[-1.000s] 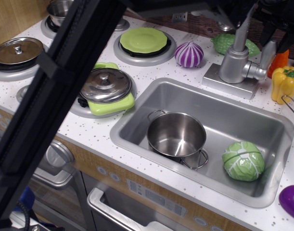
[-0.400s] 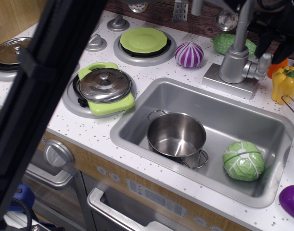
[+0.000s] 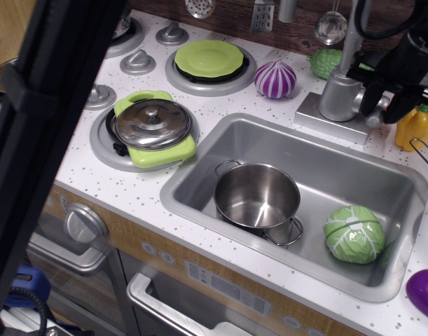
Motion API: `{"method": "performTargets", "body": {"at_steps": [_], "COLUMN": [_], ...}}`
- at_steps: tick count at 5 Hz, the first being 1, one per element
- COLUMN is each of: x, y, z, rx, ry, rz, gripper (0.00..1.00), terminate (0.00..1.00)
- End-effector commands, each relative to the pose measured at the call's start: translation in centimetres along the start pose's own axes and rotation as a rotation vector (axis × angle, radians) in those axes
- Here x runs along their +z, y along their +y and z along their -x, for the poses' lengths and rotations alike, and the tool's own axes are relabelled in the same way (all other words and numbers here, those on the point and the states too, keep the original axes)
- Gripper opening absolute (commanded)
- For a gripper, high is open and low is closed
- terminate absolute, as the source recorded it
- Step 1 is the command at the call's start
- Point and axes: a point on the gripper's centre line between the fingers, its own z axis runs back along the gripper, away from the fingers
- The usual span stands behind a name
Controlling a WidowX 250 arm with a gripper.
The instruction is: Turn lever vertical to front
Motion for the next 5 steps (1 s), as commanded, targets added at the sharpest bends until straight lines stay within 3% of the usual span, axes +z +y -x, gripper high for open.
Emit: {"method": "performTargets", "body": {"at_steps": [1, 2, 3, 4, 5], "x": [2.6, 2.3, 3.7, 5.3, 5.7], "y": [0.0, -0.1, 0.3, 0.6, 0.7], "z": [-0.6, -0.8, -1.4, -1.5, -1.4], "rx": [0.039, 0.04, 0.015, -0.001, -0.014], "ry": [-0.05, -0.032, 0.005, 0.034, 0.019], "rz": [0.086, 0.099, 0.073, 0.031, 0.024], "gripper": [0.0, 0.0, 1.0, 1.0, 1.0], "terminate": [0.0, 0.0, 0.0, 0.0, 1.0]}}
